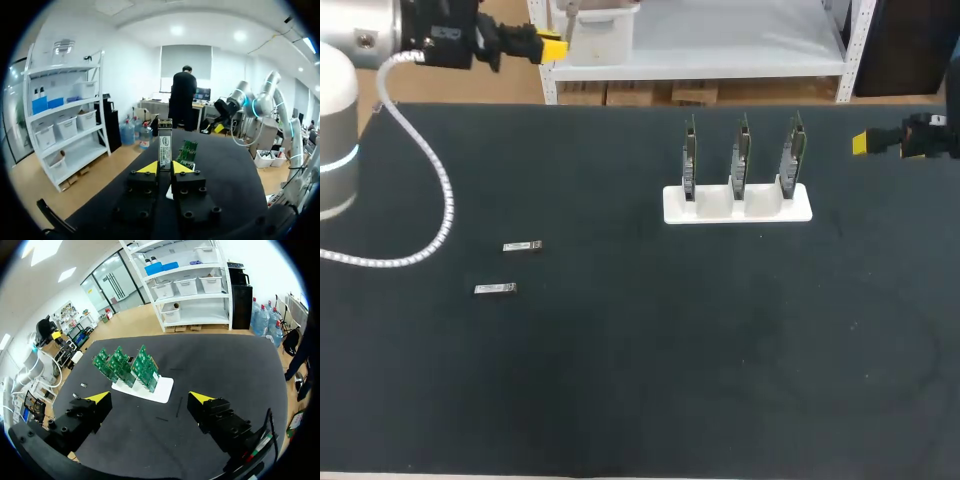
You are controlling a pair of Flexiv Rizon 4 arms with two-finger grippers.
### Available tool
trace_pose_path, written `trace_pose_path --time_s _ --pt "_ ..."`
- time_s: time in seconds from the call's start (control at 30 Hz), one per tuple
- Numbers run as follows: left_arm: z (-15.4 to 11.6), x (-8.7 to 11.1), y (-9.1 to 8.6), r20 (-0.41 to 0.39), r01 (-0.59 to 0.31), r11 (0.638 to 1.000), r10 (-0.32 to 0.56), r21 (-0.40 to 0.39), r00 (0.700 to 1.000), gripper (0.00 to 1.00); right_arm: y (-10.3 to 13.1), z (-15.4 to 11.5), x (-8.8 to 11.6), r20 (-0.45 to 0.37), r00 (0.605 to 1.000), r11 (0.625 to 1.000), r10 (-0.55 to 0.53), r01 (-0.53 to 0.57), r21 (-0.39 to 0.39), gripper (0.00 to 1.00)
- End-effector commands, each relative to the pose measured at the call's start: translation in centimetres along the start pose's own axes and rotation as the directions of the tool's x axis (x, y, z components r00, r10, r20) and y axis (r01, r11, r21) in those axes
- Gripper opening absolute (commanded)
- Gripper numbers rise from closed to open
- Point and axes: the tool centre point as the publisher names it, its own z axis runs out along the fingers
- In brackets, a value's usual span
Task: Pick up the optical module with the left hand, and insert it into the network port with the right hand.
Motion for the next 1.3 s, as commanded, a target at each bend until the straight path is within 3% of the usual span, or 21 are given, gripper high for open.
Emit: trace_pose_path --time_s 0.03,0.63,1.07,1.3 --pt "0.8 -0.2 -1.0 0.191 -0.027 0.999 0.019 0.038 0.981 0.0 0.0 0.0 0.0 0.0 1.0 1.0 0.0 0.0 0.0 1.0" --pt "6.3 -0.9 -7.0 0.231 -0.085 0.969 0.031 0.23 0.973 0.0 0.0 0.0 0.0 0.0 1.0 1.0 0.0 0.0 0.0 1.0" --pt "10.9 -1.5 -9.6 0.259 -0.094 0.953 0.017 0.288 0.966 0.0 0.0 0.0 0.0 0.0 1.0 1.0 0.0 0.0 0.0 1.0" --pt "13.1 -1.7 -10.1 0.254 -0.094 0.943 0.01 0.319 0.967 0.0 0.0 0.0 0.0 0.0 1.0 1.0 0.0 0.0 0.0 1.0"
